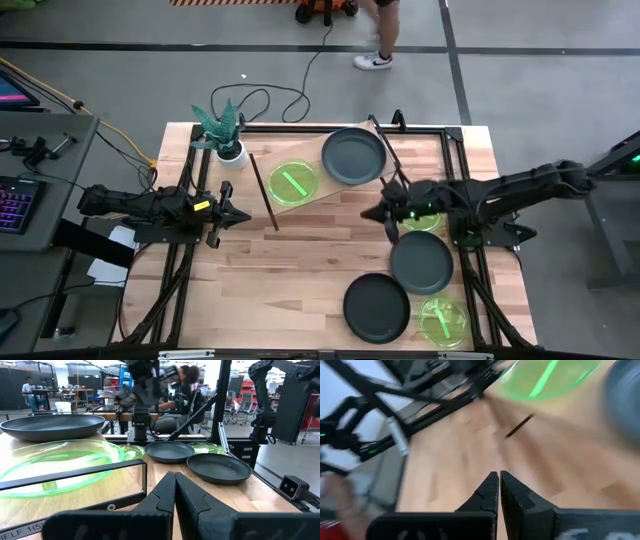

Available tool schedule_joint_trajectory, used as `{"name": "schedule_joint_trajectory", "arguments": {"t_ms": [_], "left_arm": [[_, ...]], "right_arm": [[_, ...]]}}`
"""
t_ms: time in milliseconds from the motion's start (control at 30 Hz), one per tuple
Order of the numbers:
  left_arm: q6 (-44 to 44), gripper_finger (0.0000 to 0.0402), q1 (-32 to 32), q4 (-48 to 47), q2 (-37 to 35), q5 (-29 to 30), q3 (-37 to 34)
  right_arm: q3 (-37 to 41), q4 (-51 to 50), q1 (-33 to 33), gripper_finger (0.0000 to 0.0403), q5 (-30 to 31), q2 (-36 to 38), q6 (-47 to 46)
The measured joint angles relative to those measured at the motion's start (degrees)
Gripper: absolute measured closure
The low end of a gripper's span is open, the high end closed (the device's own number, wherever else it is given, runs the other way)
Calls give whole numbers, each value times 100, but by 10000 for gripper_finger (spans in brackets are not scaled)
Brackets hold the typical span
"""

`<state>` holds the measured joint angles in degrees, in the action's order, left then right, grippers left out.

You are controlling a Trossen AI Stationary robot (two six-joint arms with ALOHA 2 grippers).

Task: Place and stack plates onto a shelf
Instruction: Stack the top black plate on top of the black plate on the shelf

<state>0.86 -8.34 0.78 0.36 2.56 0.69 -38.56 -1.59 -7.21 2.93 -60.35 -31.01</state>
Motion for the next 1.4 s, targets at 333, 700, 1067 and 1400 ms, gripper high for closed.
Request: {"name": "schedule_joint_trajectory", "arguments": {"t_ms": [333,700,1067,1400], "left_arm": [[0,401,0,2,0,0,0],[1,401,0,0,0,0,0],[0,401,1,0,0,0,0],[1,401,2,1,0,0,0]], "right_arm": [[-3,-1780,-1582,391,845,-509,-2603],[-5,-5293,-1587,289,949,-681,-3919],[-3,-6213,-1329,261,321,-785,-3953],[1,-6219,-1330,261,30,-1543,-3737]]}}
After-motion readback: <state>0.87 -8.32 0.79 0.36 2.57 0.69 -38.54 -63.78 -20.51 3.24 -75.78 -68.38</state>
